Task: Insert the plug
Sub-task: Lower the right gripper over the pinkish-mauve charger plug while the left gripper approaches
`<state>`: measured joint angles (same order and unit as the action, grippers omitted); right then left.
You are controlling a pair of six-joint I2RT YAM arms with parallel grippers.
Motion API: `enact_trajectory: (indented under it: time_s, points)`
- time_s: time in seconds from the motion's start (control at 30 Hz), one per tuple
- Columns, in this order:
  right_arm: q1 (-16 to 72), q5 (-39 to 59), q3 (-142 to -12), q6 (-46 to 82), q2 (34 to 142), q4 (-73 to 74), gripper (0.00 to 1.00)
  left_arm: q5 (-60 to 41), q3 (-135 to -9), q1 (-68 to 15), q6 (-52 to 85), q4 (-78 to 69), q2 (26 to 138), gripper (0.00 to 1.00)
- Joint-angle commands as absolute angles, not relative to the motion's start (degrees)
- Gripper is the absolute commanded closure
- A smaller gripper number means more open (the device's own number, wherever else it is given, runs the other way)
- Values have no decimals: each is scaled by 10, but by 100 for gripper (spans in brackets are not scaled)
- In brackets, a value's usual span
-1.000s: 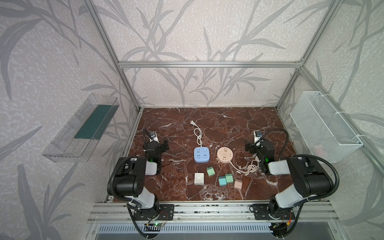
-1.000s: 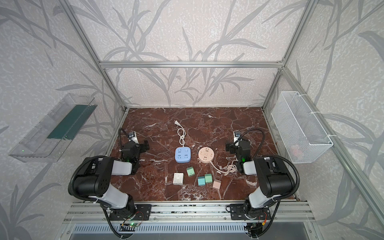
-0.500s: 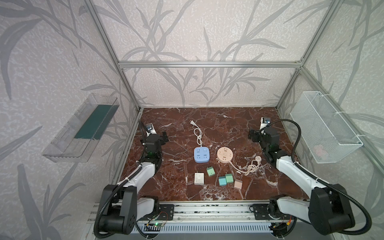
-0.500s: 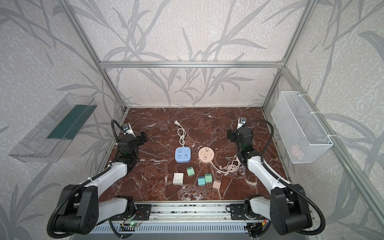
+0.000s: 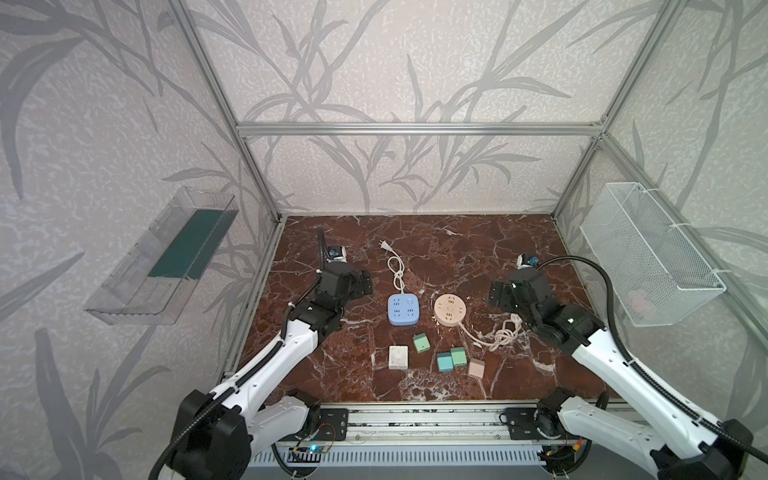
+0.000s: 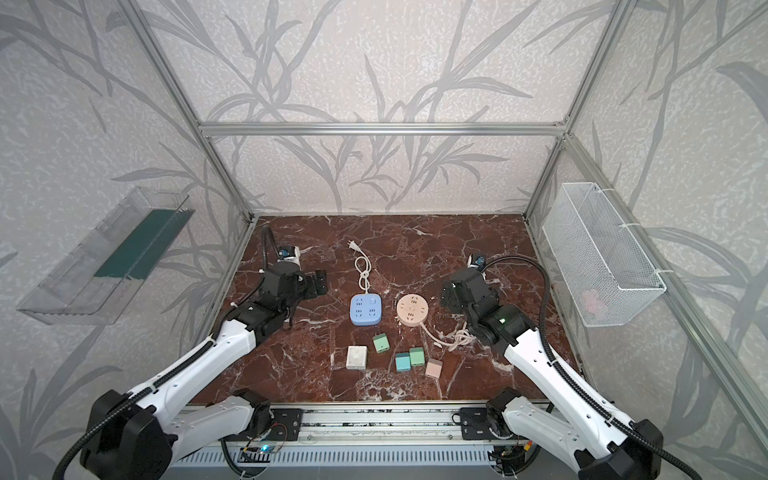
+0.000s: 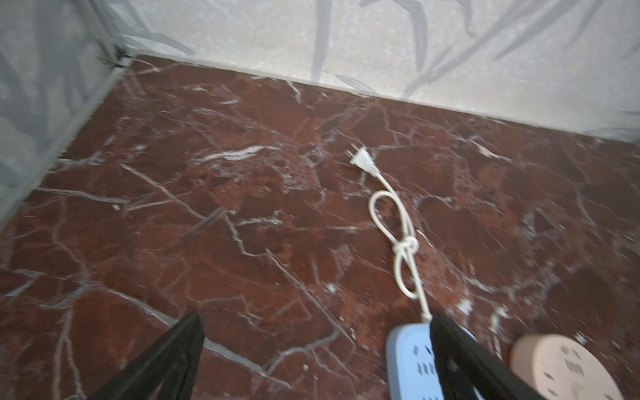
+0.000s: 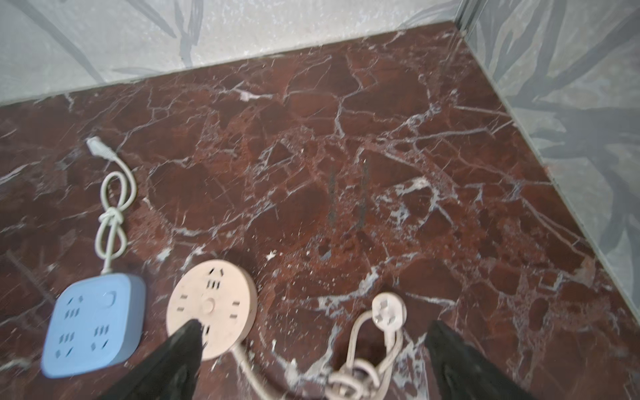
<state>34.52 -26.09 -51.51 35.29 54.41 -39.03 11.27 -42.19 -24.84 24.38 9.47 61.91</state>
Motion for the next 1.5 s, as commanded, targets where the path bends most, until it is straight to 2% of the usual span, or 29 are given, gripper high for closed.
enact_trajectory:
  time_s: [0.0, 0.13, 0.3, 0.53, 1.07, 1.47]
  points:
    - [399, -261, -516, 486, 534, -553, 10, 49, -433, -275, 302, 183, 589, 1]
    - [471, -246, -504, 558, 542, -580, 19, 55, -439, -317, 305, 240, 559, 1]
    - [554, -220, -475, 590, 556, -528, 24, 66, -448, -348, 298, 291, 532, 1]
    - [601, -198, -466, 618, 605, -498, 30, 58, -438, -353, 297, 278, 523, 1]
    - [611, -191, -426, 656, 604, -503, 36, 18, -433, -373, 315, 237, 548, 7]
    - [610, -189, -418, 664, 646, -497, 45, 1, -419, -380, 319, 200, 559, 9]
